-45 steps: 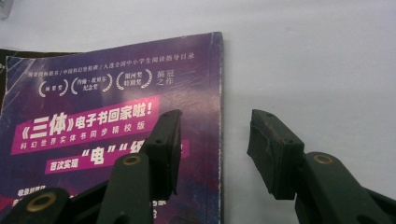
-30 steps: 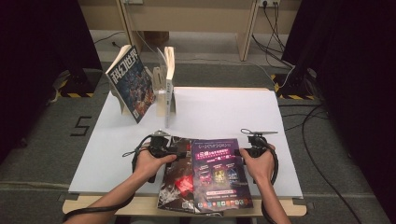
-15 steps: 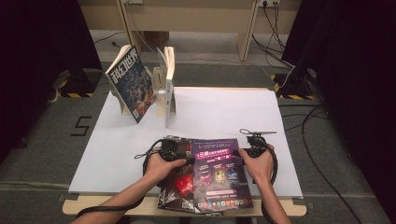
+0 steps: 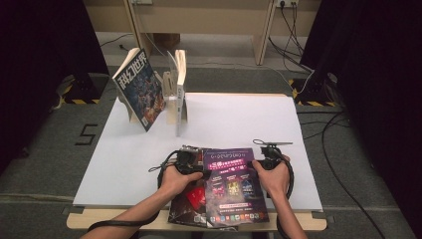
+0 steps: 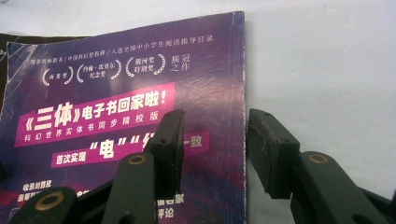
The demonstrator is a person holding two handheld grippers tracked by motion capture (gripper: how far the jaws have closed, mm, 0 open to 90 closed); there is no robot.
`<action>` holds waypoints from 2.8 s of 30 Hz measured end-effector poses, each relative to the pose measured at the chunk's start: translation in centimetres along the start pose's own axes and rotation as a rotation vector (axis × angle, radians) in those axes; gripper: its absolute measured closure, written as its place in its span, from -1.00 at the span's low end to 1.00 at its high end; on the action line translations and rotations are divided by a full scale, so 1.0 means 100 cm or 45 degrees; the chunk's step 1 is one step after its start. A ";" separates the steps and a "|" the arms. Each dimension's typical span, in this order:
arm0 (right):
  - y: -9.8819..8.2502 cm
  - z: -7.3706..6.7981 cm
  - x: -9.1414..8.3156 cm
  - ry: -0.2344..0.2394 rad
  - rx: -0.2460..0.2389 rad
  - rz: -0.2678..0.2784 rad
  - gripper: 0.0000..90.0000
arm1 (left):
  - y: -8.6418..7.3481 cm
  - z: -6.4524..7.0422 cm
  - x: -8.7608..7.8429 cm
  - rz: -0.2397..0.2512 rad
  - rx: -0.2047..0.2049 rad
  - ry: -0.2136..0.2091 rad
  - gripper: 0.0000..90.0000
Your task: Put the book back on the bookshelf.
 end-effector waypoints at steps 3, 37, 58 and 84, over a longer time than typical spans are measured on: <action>-0.001 -0.002 0.000 0.004 0.009 0.001 0.28 | 0.003 -0.004 0.000 0.026 -0.010 0.020 0.29; -0.011 -0.023 0.009 0.019 -0.005 -0.007 0.33 | -0.009 -0.003 -0.002 0.059 -0.264 -0.122 0.42; 0.035 -0.009 0.024 0.113 0.030 -0.026 0.13 | 0.009 -0.022 0.002 0.044 -0.201 -0.050 0.84; 0.053 -0.006 0.042 0.260 0.134 0.072 0.27 | 0.005 -0.026 0.001 0.046 -0.199 -0.040 0.79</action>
Point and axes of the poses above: each handheld gripper's, and its own axes: x roughly forward along the jaws, y roughly out of its top, z roughly to its right, the point moved 5 cm from there along x, roughly forward along the jaws, and after that the axes turned 9 degrees about y, right-handed, at the moved point
